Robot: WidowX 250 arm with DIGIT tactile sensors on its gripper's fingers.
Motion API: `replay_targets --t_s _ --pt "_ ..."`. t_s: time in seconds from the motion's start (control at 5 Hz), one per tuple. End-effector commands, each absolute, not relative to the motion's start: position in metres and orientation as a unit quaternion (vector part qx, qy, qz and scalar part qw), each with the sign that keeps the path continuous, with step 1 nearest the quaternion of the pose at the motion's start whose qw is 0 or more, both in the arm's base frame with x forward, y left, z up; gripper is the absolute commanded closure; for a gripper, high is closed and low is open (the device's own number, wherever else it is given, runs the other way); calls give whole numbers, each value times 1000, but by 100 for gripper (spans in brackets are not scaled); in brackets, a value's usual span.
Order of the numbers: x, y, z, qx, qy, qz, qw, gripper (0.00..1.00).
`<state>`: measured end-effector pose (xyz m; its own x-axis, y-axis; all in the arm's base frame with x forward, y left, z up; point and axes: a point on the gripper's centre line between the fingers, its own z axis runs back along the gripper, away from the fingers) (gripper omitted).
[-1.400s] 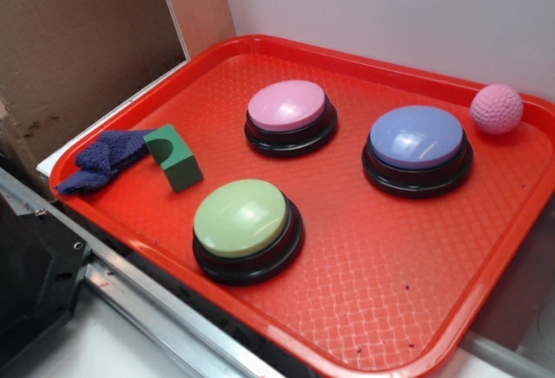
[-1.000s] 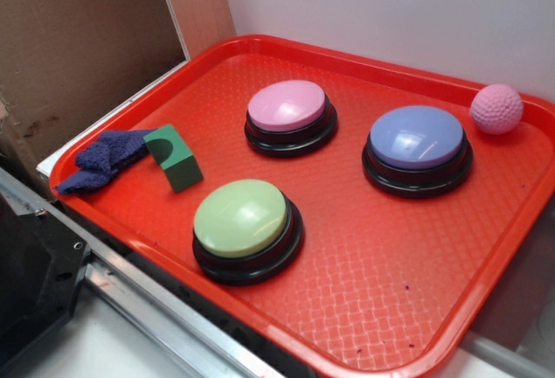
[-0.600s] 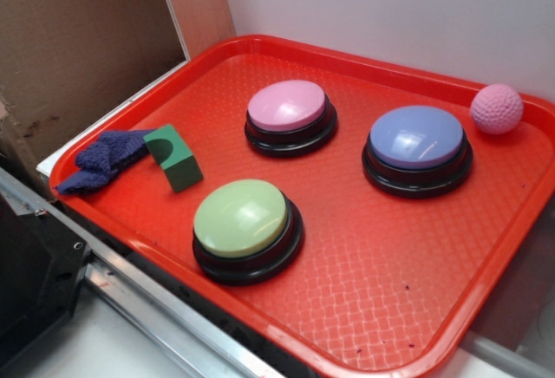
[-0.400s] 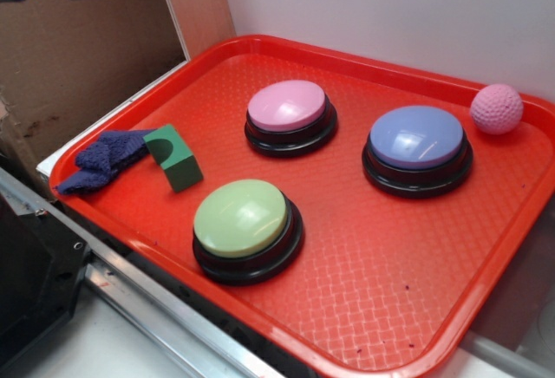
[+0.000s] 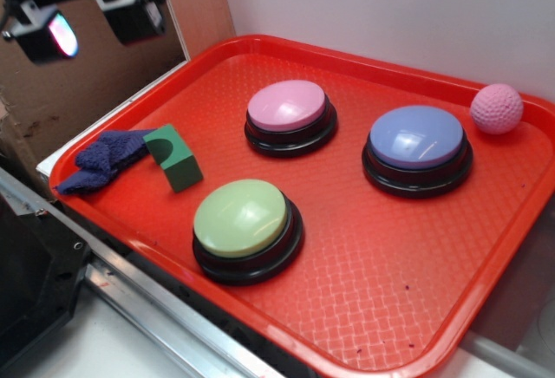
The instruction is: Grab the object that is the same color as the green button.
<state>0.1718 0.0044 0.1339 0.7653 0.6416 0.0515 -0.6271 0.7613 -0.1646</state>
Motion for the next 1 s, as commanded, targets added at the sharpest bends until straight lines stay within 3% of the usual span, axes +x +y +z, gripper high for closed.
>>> replay_targets --t_s 0.0,0.4,0.8 --pt "190 10 90 -63 -66 360 929 0" --pt "195 4 49 -69 -53 368 926 0" --pt "199 -4 31 -72 -56 361 928 0"
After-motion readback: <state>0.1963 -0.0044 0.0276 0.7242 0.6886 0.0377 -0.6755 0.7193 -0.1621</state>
